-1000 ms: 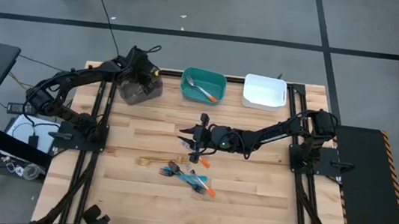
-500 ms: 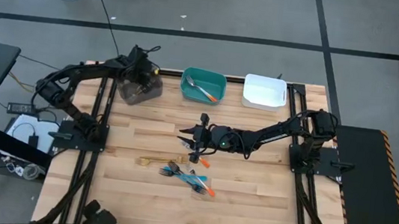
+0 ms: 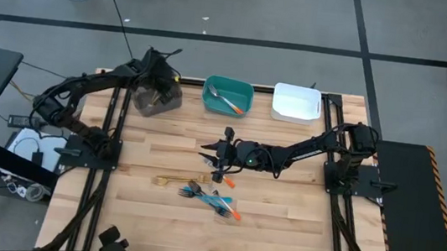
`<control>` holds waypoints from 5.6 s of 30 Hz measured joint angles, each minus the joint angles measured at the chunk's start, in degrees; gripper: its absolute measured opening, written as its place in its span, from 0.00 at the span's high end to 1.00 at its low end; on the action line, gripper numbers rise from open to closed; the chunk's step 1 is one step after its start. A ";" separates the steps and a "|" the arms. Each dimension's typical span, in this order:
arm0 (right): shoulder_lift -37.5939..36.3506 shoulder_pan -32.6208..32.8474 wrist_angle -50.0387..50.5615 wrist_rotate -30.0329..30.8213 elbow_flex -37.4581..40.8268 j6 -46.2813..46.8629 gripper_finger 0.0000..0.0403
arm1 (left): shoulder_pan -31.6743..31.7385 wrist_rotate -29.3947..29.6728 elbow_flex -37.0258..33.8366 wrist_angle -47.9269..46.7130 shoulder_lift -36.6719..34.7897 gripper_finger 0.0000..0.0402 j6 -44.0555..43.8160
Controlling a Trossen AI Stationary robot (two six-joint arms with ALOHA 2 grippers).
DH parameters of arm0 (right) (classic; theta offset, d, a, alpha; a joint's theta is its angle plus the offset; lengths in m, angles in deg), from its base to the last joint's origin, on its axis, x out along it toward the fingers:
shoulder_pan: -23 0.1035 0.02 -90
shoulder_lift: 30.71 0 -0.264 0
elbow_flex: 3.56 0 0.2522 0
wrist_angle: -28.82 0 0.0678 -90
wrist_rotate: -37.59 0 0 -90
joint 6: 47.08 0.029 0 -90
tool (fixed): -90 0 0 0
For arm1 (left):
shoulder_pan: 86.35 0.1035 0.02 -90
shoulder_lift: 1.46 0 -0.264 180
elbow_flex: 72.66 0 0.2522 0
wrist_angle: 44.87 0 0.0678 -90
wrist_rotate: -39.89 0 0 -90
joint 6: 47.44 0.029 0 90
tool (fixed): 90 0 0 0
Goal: Sort silverware by color (type)
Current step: Put the gold fork into the black bin, then put the orange fork into the blue bin
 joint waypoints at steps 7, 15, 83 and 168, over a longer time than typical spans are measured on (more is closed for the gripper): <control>0.00 0.00 -0.01 0.00 0.00 0.02 0.73 | -0.52 -1.72 -0.33 -0.48 0.15 0.66 1.59; 0.00 0.00 -0.03 -0.02 0.00 0.02 0.73 | -3.90 -7.04 -0.46 -1.43 3.31 0.66 5.88; 0.00 6.49 21.96 13.29 0.00 17.63 0.73 | -51.32 -3.75 -5.78 -2.89 -10.23 0.72 -16.84; 9.23 1.20 38.76 -3.64 -7.21 21.43 0.97 | -63.12 4.93 -23.17 17.53 -29.88 0.72 -26.09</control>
